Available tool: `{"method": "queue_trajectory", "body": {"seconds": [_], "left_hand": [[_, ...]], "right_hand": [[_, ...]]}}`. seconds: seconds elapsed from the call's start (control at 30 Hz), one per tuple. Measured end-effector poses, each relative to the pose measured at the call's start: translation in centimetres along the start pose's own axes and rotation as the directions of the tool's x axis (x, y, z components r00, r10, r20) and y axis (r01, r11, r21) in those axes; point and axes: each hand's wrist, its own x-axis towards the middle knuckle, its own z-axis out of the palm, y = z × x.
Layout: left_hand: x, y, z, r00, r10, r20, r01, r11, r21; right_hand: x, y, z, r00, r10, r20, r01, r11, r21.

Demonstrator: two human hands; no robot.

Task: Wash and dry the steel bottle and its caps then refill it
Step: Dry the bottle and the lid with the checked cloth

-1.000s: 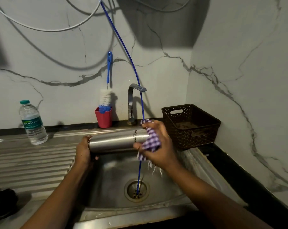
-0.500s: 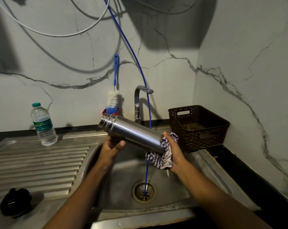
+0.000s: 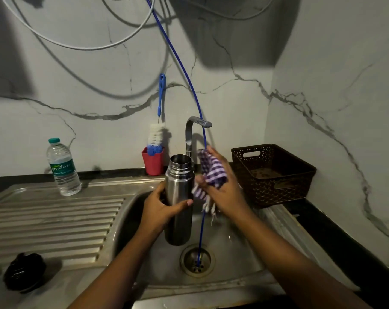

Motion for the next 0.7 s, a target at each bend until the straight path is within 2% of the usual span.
{"method": "queue_trajectory", "body": {"seconds": [0.03, 0.1, 0.17, 0.27, 0.37, 0.43, 0.5, 0.57, 0.6, 0.63, 0.7], "left_hand": [[0.0, 0.0, 0.1, 0.999, 0.036, 0.004, -0.036, 0.999, 0.024], [-0.2, 0.1, 0.3, 0.997, 0.080, -0.011, -0.079, 0.995, 0.067], [-0.1, 0.2, 0.2, 0.993, 0.107, -0.050, -0.099, 0.985, 0.143], [0.2, -0.1, -0.2, 0.984, 0.161, -0.070, -0.133, 0.945, 0.297], [0.3, -0.1, -0.1, 0.988, 0.134, -0.079, -0.096, 0.925, 0.368], [0.4, 0.0, 0.1, 0.994, 0.070, -0.084, -0.036, 0.934, 0.355], [0.6, 0.1, 0.0, 0.995, -0.050, -0.082, 0.068, 0.972, 0.226], [0.9, -0.1, -0.3, 0.982, -0.183, -0.050, 0.183, 0.983, 0.014], [1.0, -0.2, -0.5, 0.971, -0.237, -0.030, 0.234, 0.970, -0.069], [1.1, -0.3, -0.7, 0.958, -0.286, -0.009, 0.283, 0.952, -0.119], [0.9, -0.1, -0.6, 0.932, -0.359, 0.047, 0.361, 0.912, -0.193]], "right_hand": [[0.4, -0.2, 0.9, 0.995, -0.064, 0.082, 0.074, 0.989, -0.125], [1.6, 0.0, 1.8, 0.971, -0.161, 0.179, 0.217, 0.906, -0.364], [2.9, -0.1, 2.0, 0.965, -0.192, 0.180, 0.253, 0.868, -0.427], [4.3, -0.7, 2.0, 0.988, -0.126, 0.093, 0.153, 0.899, -0.410], [5.1, -1.0, 2.2, 1.000, -0.016, -0.007, 0.012, 0.911, -0.412], [5.6, -0.5, 2.2, 0.992, 0.072, -0.100, -0.101, 0.941, -0.324], [6.0, 0.6, 2.0, 0.950, 0.182, -0.255, -0.209, 0.974, -0.086], [6.2, 1.3, 1.4, 0.872, 0.270, -0.408, -0.192, 0.956, 0.222], [6.2, 1.6, 0.8, 0.856, 0.272, -0.439, -0.142, 0.941, 0.306], [5.9, 1.7, 0.6, 0.870, 0.264, -0.417, -0.118, 0.932, 0.343], [4.6, 1.6, 0.8, 0.931, 0.274, -0.241, -0.174, 0.914, 0.367]]}}
